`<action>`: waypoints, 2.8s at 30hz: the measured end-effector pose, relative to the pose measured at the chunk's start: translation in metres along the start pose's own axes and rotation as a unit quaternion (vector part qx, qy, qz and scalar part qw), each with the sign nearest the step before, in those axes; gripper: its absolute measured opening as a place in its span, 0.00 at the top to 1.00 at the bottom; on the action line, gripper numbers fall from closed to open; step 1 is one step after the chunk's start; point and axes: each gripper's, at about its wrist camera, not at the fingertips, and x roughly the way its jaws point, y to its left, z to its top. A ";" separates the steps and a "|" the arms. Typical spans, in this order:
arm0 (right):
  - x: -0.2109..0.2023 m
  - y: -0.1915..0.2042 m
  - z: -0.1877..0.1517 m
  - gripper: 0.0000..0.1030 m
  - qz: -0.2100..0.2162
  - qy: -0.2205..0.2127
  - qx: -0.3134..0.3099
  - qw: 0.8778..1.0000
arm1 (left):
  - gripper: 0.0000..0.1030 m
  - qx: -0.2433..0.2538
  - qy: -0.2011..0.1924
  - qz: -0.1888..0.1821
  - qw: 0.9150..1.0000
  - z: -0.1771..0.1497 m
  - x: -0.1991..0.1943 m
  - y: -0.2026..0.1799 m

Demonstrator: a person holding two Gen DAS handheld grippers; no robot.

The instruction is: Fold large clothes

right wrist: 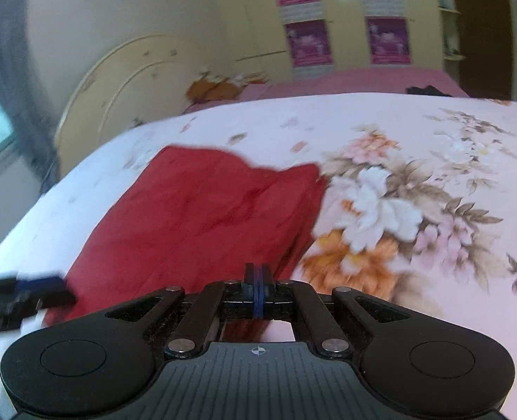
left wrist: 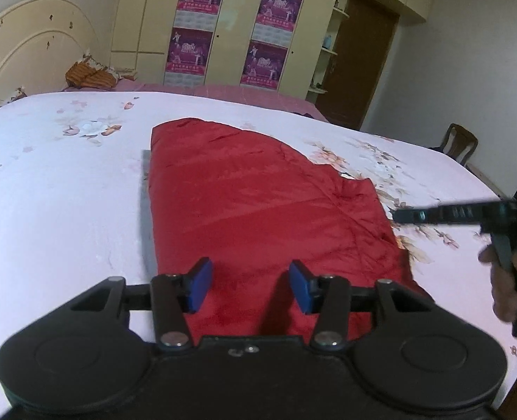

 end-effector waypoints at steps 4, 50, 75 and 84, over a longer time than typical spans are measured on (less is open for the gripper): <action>0.013 0.004 0.019 1.00 0.004 -0.027 -0.015 1.000 | 0.53 -0.003 0.005 0.009 1.000 0.003 0.006 0.000; -0.132 0.029 -0.061 0.00 -0.018 -0.052 -0.019 0.998 | 0.00 -0.060 -0.047 0.143 0.987 -0.045 -0.108 -0.062; -0.224 0.068 -0.110 0.00 -0.064 -0.042 -0.045 0.996 | 0.00 -0.014 -0.044 0.131 0.990 -0.072 -0.173 -0.134; -0.229 0.069 -0.107 0.00 -0.067 -0.049 -0.046 0.995 | 0.00 -0.015 -0.051 0.131 0.990 -0.070 -0.176 -0.137</action>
